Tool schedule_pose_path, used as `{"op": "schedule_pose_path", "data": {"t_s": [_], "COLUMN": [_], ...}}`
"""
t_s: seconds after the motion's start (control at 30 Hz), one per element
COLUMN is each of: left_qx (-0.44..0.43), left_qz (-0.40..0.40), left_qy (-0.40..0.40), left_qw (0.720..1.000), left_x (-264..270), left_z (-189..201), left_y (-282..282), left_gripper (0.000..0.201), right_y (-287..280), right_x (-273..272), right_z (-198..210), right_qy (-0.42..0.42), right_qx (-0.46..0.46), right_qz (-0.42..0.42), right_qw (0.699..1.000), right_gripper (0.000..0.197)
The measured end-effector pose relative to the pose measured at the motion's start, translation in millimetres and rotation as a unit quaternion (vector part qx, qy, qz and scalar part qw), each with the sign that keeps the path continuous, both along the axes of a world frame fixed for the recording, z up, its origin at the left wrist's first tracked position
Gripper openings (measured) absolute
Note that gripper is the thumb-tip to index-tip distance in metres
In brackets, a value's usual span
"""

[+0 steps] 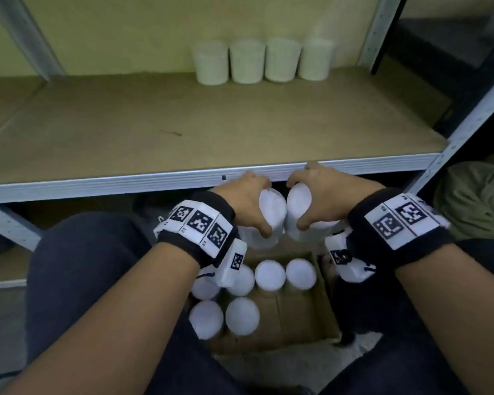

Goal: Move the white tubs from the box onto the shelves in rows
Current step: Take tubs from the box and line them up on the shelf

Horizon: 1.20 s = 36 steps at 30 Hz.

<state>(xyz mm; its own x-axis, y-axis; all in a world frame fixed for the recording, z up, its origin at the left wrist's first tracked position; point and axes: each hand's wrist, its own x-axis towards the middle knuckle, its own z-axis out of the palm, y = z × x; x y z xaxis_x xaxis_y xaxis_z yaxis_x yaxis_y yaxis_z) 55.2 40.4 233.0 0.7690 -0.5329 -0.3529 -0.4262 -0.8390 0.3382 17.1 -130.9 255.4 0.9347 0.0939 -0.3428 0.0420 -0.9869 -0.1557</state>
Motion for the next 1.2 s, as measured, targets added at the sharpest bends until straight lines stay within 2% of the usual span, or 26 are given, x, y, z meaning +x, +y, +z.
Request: {"op": "schedule_pose_path", "data": {"t_s": [0.2, 0.4, 0.57, 0.77, 0.93, 1.2], "left_qx": [-0.038, -0.141, -0.183, -0.189, -0.201, -0.142], "left_qz": [0.031, 0.118, 0.191, 0.253, 0.241, 0.207], "left_qy": [-0.088, -0.156, -0.179, -0.15, -0.153, -0.156], "left_qw": [0.995, 0.97, 0.948, 0.937, 0.937, 0.955], "left_x": [3, 8, 28, 52, 58, 56], "left_z": [73, 117, 111, 78, 69, 73], "left_y": [35, 69, 86, 102, 107, 106], "left_gripper": [0.099, 0.087, 0.077, 0.066, 0.062, 0.061], "right_y": [14, 29, 51, 70, 83, 77], "right_x": [10, 29, 65, 104, 112, 107], "right_z": [72, 110, 96, 52, 41, 47], "right_qy": [-0.099, -0.183, -0.239, -0.226, -0.22, -0.223], "right_qx": [0.045, 0.142, 0.201, 0.268, 0.251, 0.229], "right_qz": [0.028, 0.032, 0.036, -0.005, 0.007, 0.03], "right_qw": [0.994, 0.972, 0.949, 0.937, 0.943, 0.947], "right_gripper": [0.075, 0.063, 0.054, 0.048, 0.048, 0.056]}}
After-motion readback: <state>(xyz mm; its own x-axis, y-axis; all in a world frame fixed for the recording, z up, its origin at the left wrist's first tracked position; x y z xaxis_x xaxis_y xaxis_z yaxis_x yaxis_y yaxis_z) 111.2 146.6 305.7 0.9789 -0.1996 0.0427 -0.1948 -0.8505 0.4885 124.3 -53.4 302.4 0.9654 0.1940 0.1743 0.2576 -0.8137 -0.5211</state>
